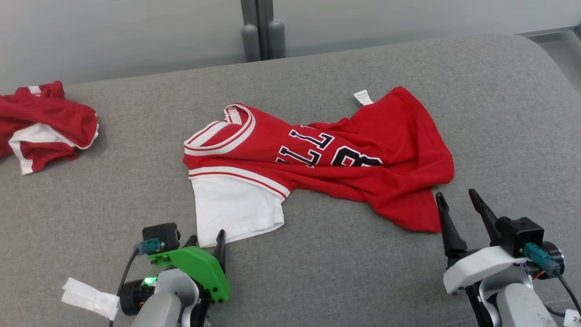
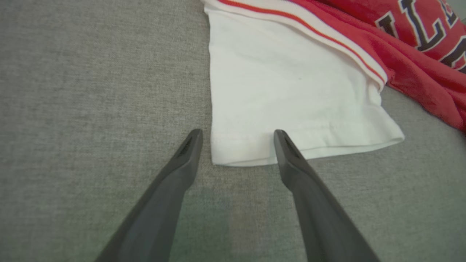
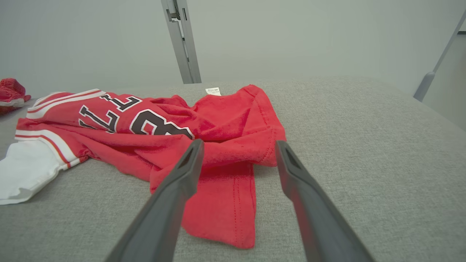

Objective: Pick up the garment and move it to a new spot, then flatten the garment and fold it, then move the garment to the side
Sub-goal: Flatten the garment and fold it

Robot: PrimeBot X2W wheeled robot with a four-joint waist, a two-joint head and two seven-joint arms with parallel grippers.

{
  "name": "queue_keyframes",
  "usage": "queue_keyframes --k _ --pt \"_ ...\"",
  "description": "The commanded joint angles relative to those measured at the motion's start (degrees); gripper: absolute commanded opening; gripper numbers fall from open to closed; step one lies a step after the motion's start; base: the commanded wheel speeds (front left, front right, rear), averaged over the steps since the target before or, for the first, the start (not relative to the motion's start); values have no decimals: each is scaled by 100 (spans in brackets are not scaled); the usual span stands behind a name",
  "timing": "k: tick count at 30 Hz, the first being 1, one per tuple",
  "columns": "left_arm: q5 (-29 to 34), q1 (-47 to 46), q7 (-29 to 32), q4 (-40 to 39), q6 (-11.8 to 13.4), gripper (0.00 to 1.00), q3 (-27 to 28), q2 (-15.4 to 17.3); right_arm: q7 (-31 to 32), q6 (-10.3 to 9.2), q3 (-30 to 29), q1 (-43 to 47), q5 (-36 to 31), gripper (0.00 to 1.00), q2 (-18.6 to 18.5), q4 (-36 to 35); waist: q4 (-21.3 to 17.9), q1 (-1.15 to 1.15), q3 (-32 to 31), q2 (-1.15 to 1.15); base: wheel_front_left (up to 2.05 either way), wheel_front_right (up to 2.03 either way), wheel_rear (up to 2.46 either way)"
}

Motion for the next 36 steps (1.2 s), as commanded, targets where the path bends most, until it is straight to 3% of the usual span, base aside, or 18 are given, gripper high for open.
queue_keyframes --k 1,5,7,8,9,11,19,30,31,33,34,35,36 --pt "-67 -83 54 35 72 100 27 26 -29 -6 -27 -56 -7 100 -18 -16 -122 0 105 0 0 0 0" --pt "-137 -68 115 91 239 100 21 25 -29 -6 -97 26 -57 100 -16 -37 -173 0 142 0 0 0 0" --pt "-304 -18 167 63 171 100 -35 25 -29 -6 -119 96 -79 100 -16 8 -181 0 143 0 0 0 0" --pt "-370 0 179 46 148 87 -73 15 -29 -6 -126 124 -85 100 -16 44 -182 0 140 0 0 0 0" --pt "-437 16 185 13 129 44 -120 8 -29 -6 -147 155 -69 100 -16 110 -179 0 135 0 0 0 0" --pt "-568 29 117 -67 119 1 -179 7 -29 -6 -192 184 4 100 -16 293 -166 0 123 0 0 0 0" --pt "-650 -89 -463 -324 234 0 -203 29 -19 -6 -228 -224 -31 100 -16 1296 -21 0 115 0 0 0 0" --pt "-660 8 -854 -591 147 0 -342 33 309 -4 0 -801 -73 100 -7 2509 330 0 120 0 0 0 0" --pt "-668 32 -869 -614 147 0 -357 32 316 -3 59 -805 -52 89 -2 2573 349 0 114 0 0 0 0" --pt "-680 72 -905 -653 145 0 -372 31 348 -3 152 -824 -25 44 -2 2659 374 0 103 0 0 0 0" --pt "-680 84 -906 -664 142 0 -380 31 356 -2 186 -834 -32 28 4 2684 383 0 98 0 0 0 0" --pt "-693 92 -923 -688 134 0 -385 31 367 -2 215 -846 -14 0 9 2712 393 0 92 0 0 0 0" --pt "-706 94 -947 -707 127 0 -381 32 371 -2 234 -863 13 0 9 2728 399 0 87 0 0 0 0"
